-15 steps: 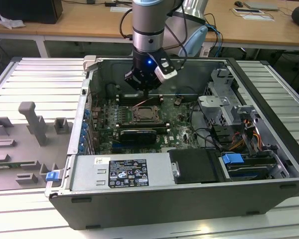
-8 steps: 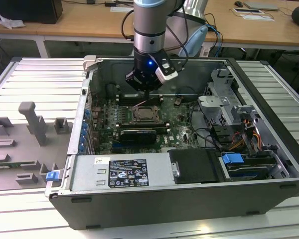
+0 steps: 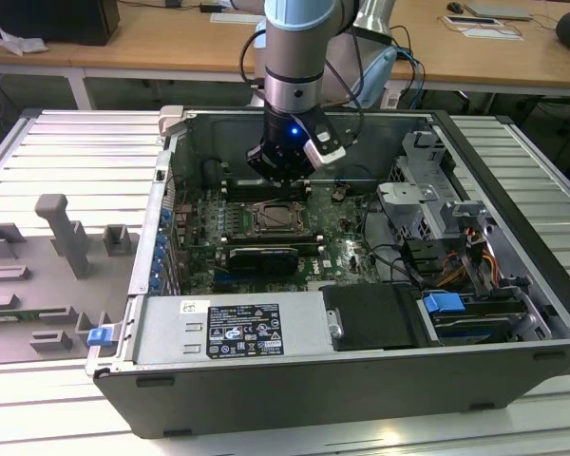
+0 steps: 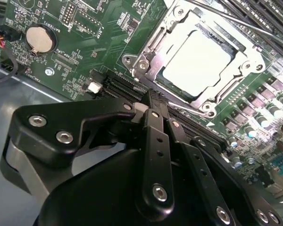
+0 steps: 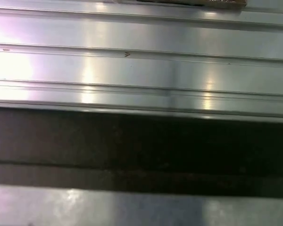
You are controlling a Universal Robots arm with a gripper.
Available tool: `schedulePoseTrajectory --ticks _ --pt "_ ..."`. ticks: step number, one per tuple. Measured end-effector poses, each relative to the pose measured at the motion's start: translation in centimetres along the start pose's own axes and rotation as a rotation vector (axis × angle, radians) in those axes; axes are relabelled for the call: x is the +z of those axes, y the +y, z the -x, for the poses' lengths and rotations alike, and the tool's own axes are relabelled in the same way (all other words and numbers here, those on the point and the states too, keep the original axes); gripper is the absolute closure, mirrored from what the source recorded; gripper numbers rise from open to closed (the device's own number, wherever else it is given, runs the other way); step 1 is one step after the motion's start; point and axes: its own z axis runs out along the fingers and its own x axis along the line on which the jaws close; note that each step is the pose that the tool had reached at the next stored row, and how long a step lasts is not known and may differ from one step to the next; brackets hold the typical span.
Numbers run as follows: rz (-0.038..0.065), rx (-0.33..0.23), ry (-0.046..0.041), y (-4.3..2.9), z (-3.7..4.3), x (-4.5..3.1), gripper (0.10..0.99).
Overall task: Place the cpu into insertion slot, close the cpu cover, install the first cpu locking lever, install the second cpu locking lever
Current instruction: 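Install the first cpu locking lever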
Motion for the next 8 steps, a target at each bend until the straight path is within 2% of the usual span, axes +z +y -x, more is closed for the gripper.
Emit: schedulePoseTrajectory --ticks 3,8 --pt "-0.001 0.000 0.0010 -0.03 0.03 0.53 0.980" --pt "-0.005 0.000 0.0015 -0.04 0.08 0.69 0.980"
